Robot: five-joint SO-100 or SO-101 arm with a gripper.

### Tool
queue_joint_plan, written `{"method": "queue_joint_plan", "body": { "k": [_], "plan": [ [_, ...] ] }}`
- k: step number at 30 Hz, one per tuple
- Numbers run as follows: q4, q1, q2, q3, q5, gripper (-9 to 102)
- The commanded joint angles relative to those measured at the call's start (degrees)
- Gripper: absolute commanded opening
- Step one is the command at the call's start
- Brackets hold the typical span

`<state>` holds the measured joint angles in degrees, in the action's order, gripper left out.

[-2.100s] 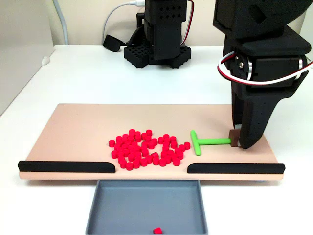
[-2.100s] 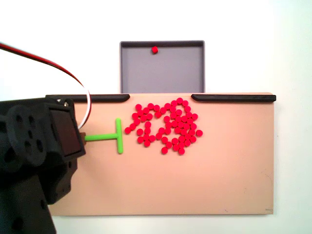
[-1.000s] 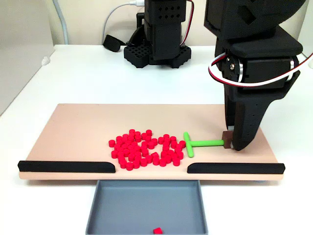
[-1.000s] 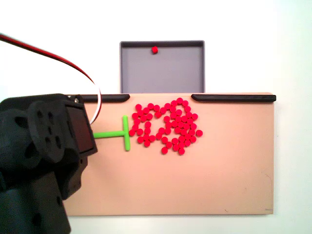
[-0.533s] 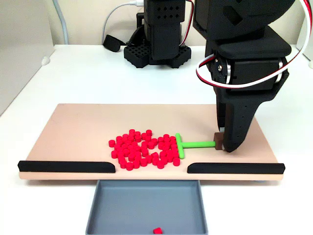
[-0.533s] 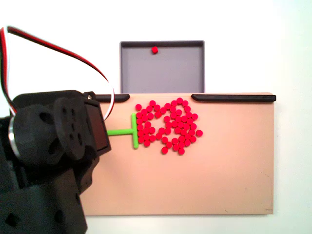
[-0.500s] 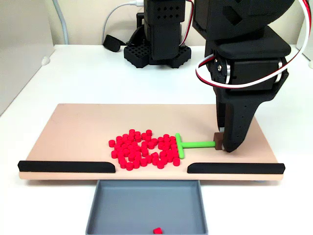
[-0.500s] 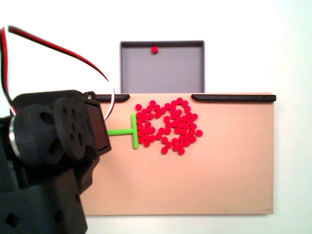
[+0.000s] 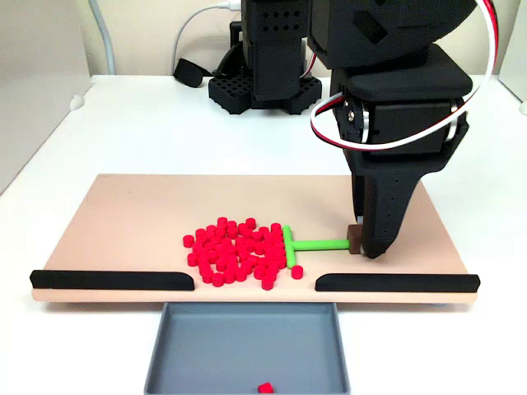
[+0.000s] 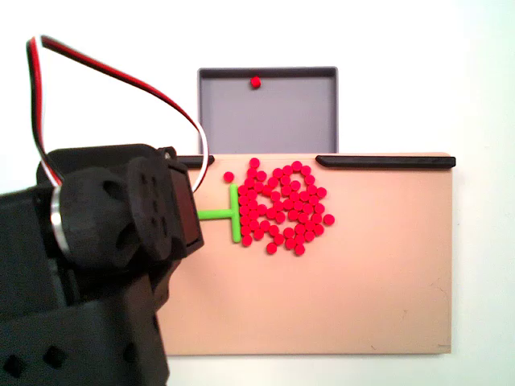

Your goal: Gather the left side granules

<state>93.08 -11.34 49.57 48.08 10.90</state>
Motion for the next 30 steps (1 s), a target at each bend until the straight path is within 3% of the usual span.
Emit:
{"method": "queue_joint_plan", "body": {
  "k": [1,30],
  "plan": [
    [0.0,0.79,0.88,-1.49,-0.44,0],
    [0.79,-4.83,5.8,-0.7,3.96,0]
  ]
}}
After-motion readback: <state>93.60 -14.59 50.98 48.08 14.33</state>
